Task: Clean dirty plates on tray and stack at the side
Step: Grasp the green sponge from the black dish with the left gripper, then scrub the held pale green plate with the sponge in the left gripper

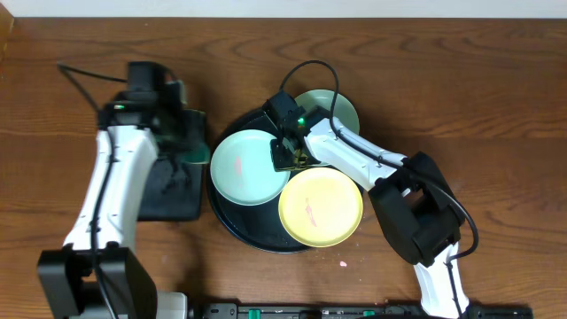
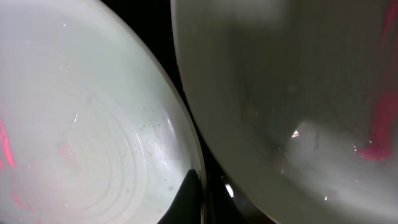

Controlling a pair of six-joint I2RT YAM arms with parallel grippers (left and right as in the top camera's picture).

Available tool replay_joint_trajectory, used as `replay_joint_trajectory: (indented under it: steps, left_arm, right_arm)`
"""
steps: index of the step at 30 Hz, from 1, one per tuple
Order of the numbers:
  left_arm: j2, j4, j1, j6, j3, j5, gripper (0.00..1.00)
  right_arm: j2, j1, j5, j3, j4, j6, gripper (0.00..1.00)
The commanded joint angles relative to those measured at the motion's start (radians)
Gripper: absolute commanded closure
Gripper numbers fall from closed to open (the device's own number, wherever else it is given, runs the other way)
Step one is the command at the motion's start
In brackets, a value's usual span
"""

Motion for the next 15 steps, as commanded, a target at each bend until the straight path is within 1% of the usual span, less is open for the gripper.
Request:
replay_joint_trajectory:
  steps: [1, 5, 11, 15]
  left_arm:
    - [0.049, 0.029, -0.071, -0.123, -0.044, 0.013, 0.93]
    - [0.14, 0.055, -0.119, -0.17, -0.061, 0.013, 0.92]
    - [0.277, 0.093, -0.167, -0.169, -0.061, 0.021, 0.93]
    - [0.325, 0.093, -0.203, -0.169, -0.061, 0.077, 0.92]
  right_arm:
    - [0.034, 0.002, 0.024, 0.007, -0.011, -0.011, 0.99]
    - [0.034, 0.002, 0.024, 0.007, -0.011, -0.011, 0.99]
    - [0.034, 0.002, 0.024, 0.007, -0.011, -0.011, 0.99]
    - [0.034, 0.002, 0.024, 0.007, -0.01, -0.011, 0.99]
